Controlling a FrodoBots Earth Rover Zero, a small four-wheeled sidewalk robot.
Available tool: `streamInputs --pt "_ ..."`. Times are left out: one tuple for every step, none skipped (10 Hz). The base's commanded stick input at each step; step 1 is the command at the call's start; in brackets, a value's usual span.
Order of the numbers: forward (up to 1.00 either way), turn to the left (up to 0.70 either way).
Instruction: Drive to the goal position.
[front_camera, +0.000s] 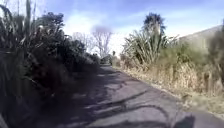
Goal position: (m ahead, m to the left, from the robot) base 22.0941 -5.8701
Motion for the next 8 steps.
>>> streamInputs --pt "0.45 0.0" --pt "0.45 0.0" --pt "0.45 0.0" --pt "0.45 0.0" --pt "0.45 0.0" --pt "0.45 0.0" --pt "0.45 0.0" --pt "0.45 0.0"
